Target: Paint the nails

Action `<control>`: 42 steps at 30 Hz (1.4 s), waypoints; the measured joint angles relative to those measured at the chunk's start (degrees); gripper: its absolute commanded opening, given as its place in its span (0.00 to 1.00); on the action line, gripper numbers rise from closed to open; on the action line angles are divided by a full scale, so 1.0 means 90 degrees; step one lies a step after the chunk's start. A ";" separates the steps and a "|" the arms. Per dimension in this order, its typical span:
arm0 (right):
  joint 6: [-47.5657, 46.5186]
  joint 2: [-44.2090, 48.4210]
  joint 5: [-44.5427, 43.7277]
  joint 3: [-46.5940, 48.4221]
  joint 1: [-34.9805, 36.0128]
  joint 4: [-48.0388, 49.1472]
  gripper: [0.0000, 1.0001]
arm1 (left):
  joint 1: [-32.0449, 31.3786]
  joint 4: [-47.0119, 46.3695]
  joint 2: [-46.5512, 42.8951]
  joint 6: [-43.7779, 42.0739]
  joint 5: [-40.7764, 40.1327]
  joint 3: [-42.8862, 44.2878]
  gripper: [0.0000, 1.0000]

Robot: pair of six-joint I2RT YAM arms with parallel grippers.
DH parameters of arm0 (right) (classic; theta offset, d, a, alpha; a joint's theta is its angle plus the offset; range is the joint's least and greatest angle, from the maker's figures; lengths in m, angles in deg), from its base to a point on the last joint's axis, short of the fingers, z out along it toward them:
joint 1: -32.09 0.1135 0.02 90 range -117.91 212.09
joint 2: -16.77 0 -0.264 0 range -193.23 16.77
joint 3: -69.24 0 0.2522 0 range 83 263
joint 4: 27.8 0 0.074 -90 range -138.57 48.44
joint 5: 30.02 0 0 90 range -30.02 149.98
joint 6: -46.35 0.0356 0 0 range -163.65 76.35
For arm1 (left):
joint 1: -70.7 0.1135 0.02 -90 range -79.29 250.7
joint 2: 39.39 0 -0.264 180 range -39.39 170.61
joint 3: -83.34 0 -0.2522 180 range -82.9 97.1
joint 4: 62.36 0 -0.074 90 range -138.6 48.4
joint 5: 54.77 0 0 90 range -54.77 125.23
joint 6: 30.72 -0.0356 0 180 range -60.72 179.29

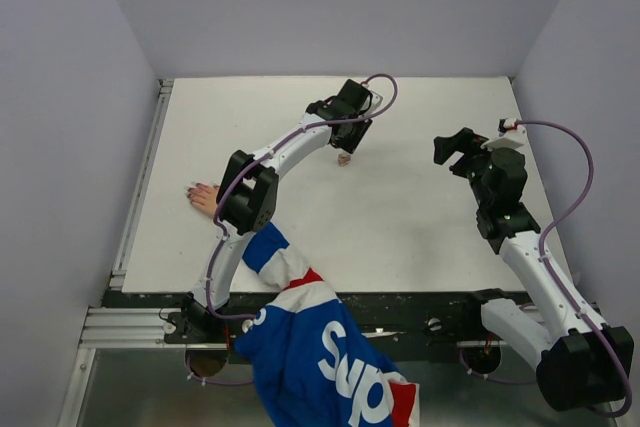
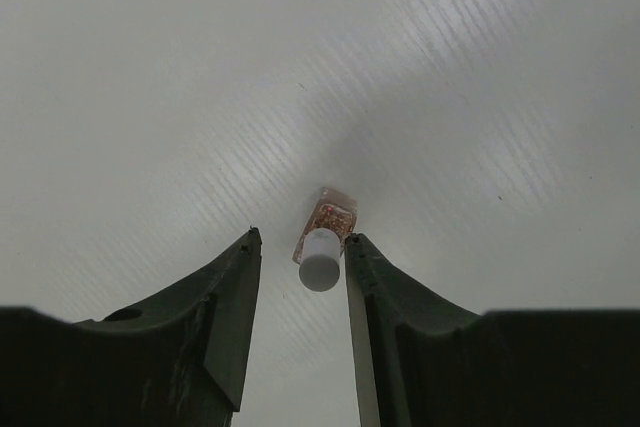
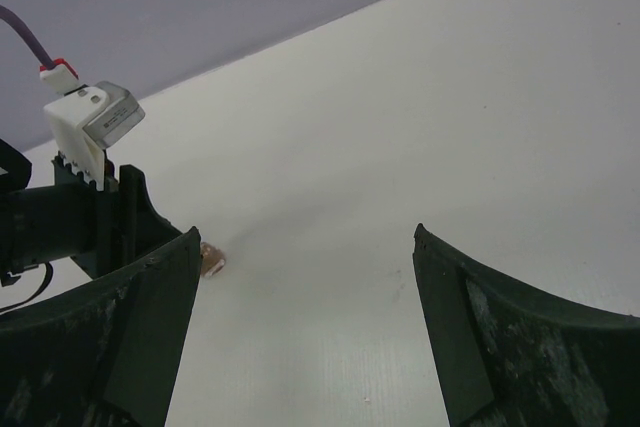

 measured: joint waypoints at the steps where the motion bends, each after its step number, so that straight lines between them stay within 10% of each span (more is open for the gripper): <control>1: 0.0000 0.0000 0.0000 0.0000 0.0000 0.0000 0.93 | 0.0000 0.0007 0.0002 0.0000 0.0000 -0.0007 0.48; 14: 0.0041 0.0000 0.0002 -0.0005 0.0000 0.0007 0.93 | 0.0000 0.0107 0.0080 0.0002 0.0000 -0.0007 0.37; 21: 0.0044 -0.0002 0.0002 -0.0036 0.0000 0.0034 0.93 | 0.0000 0.0148 0.0080 0.0000 -0.0007 -0.0007 0.00; 28: 0.0041 -0.0002 0.0061 -0.0049 0.0000 0.0044 0.93 | 0.0000 0.0056 -0.0034 0.0029 -0.0005 -0.0214 0.00; 42: 0.0000 -0.0818 0.3944 -0.0153 0.0010 0.1384 0.91 | 0.1231 -0.0967 -0.3997 0.1770 0.2820 -0.3589 0.00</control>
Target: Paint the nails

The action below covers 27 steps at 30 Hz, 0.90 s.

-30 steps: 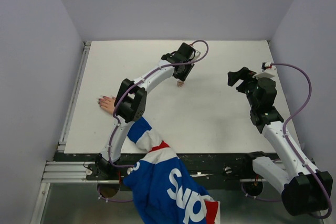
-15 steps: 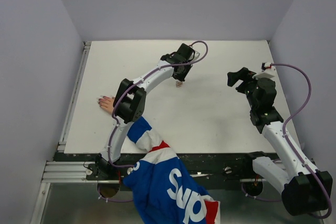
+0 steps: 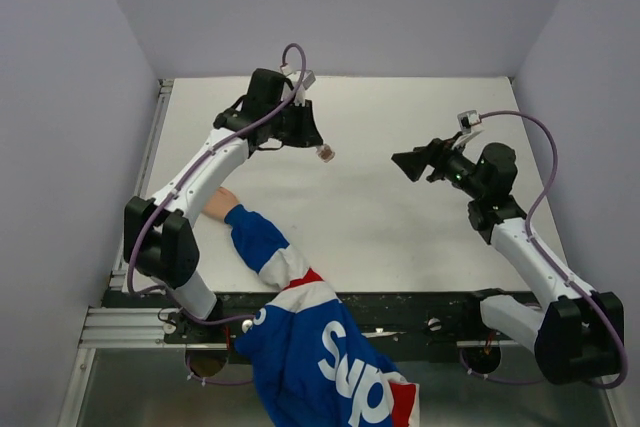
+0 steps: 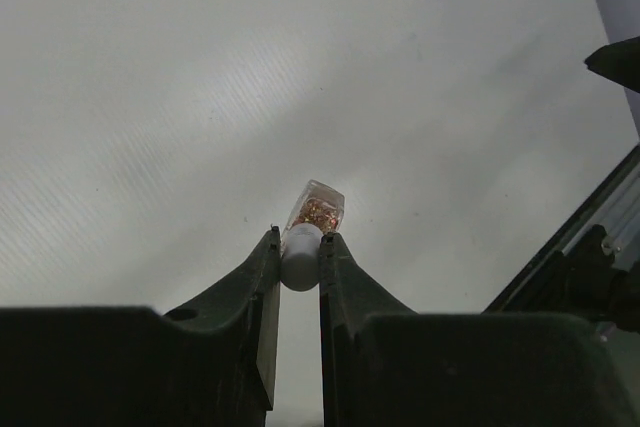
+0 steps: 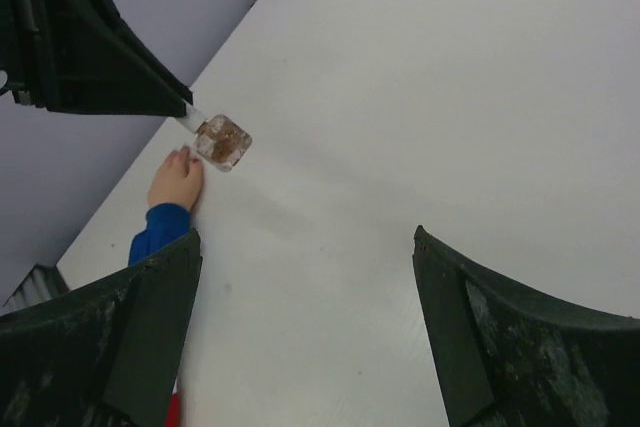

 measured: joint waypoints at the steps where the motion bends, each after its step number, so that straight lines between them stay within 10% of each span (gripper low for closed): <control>1: 0.0019 -0.0073 0.0289 0.0005 0.0036 0.0061 0.91 | 0.0097 -0.0124 -0.0199 0.0087 0.0202 -0.0202 0.00; 11: -0.1229 -0.0792 0.0653 0.1406 0.2018 -0.1025 0.79 | -0.0075 0.0447 -0.0731 -0.0665 0.1054 -0.0576 0.00; 27: -0.1996 -0.1464 0.0821 0.2353 0.3092 -0.2302 0.55 | -0.0374 0.0782 -0.2463 -0.2089 0.1860 -0.1243 0.00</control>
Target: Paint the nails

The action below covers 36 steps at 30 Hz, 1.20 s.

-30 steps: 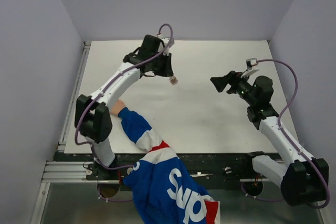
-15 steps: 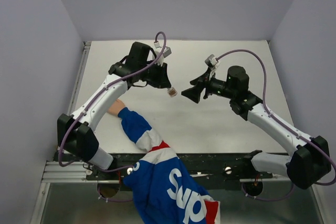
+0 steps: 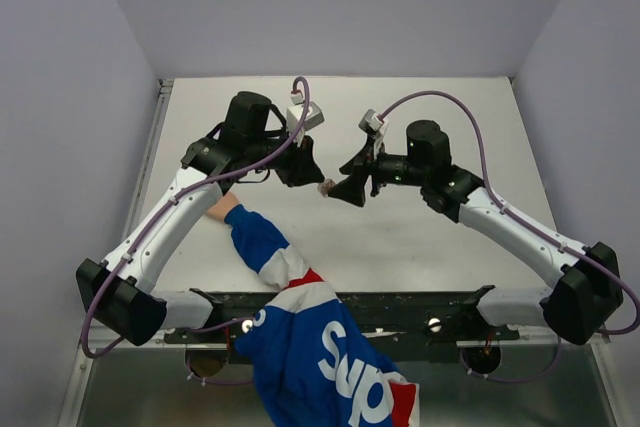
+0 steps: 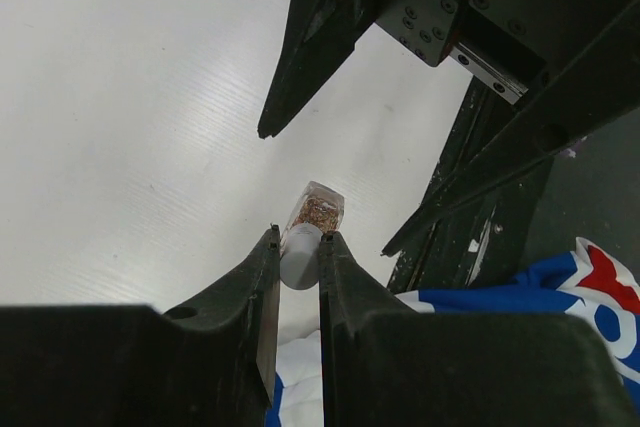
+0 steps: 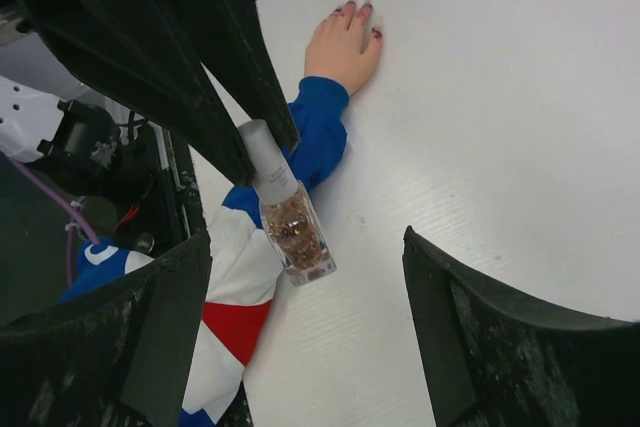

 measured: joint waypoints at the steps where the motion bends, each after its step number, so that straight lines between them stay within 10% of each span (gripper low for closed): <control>1: -0.0027 -0.0002 0.0010 0.0066 0.0044 -0.0019 0.54 | 0.0000 0.0002 0.0000 -0.0007 0.0053 -0.0010 0.00; 10: -0.0265 -0.0228 0.0015 0.0398 0.0410 -0.0393 0.43 | 0.0000 -0.0022 0.0000 0.0034 0.0367 -0.0032 0.00; 20: -0.0369 -0.0304 0.0010 0.0398 0.0529 -0.0624 0.01 | 0.0000 -0.0107 0.0000 0.0197 0.0435 -0.0032 0.00; 36: -0.0425 -0.0299 -0.0262 0.0398 0.0544 -0.0668 0.01 | 0.0170 -0.0141 0.0000 0.0328 0.0767 -0.0032 0.00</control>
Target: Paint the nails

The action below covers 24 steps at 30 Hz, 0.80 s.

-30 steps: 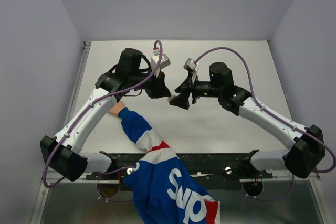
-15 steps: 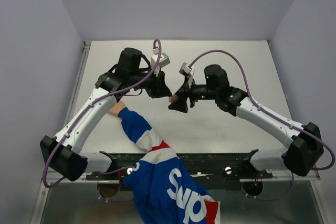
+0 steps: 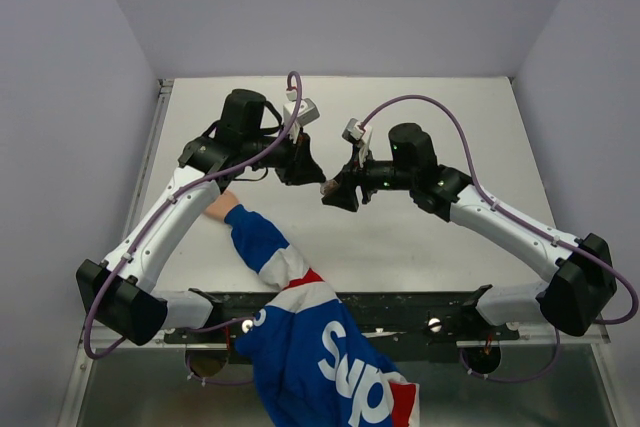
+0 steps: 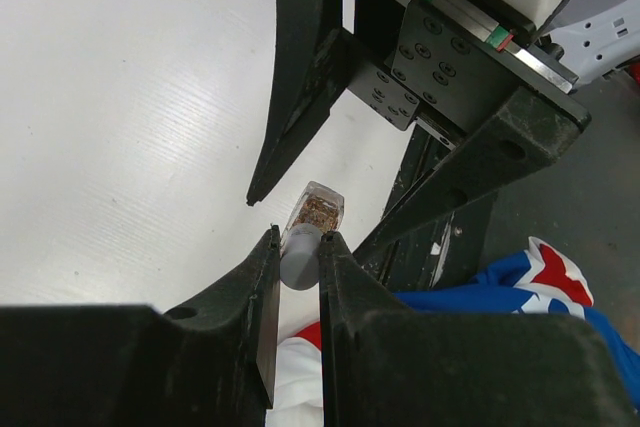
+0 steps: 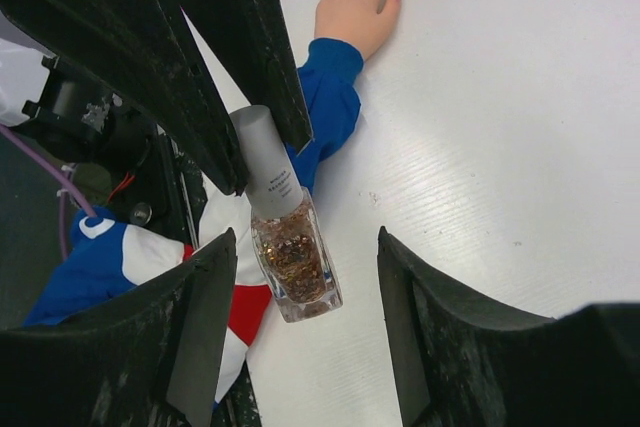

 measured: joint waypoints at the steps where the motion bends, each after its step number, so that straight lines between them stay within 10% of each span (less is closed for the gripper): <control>1: 0.0000 0.0000 -0.0017 0.0000 0.0000 0.0002 0.01 | 0.0012 0.0000 0.0000 -0.0002 0.0010 0.0000 0.00; 24: 0.0005 0.0083 -0.0070 0.0000 0.0005 0.0005 0.01 | 0.0049 0.0148 0.0000 -0.0032 0.0080 0.0000 0.00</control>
